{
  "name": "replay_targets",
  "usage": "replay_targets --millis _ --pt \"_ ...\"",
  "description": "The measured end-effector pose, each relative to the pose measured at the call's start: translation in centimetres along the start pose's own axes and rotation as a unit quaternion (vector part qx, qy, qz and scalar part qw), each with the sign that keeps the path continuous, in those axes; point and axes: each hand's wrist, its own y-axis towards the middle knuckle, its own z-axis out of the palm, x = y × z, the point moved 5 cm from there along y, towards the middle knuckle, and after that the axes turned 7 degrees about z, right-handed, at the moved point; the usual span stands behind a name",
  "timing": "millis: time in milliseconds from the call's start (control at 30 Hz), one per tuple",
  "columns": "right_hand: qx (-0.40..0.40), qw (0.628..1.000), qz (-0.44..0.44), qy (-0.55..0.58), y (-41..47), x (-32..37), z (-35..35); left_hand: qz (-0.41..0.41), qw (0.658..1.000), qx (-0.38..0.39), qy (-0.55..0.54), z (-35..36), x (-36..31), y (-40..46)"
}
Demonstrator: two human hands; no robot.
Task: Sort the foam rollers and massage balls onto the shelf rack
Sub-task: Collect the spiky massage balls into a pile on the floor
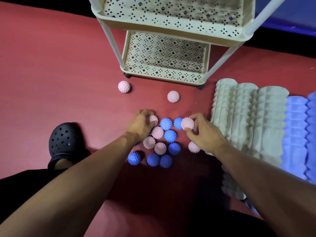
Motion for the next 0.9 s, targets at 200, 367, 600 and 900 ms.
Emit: replay_targets --millis 200,367,600,900 --pt "0.062 0.994 -0.042 -0.082 -1.2 -0.3 2.4 -0.023 0.999 0.006 -0.040 0.4 -0.6 -0.1" --pt "0.144 0.981 -0.019 -0.130 -1.4 -1.7 3.1 0.037 0.985 -0.135 0.101 -4.0 -0.3 0.7" --pt "0.137 0.990 -0.008 -0.034 0.5 -2.1 1.5 -0.039 0.984 -0.116 0.131 -9.6 1.9 5.4" --pt "0.190 0.964 -0.056 -0.176 -0.7 -2.0 3.3 -0.051 0.989 -0.115 0.071 -8.9 2.3 5.2"
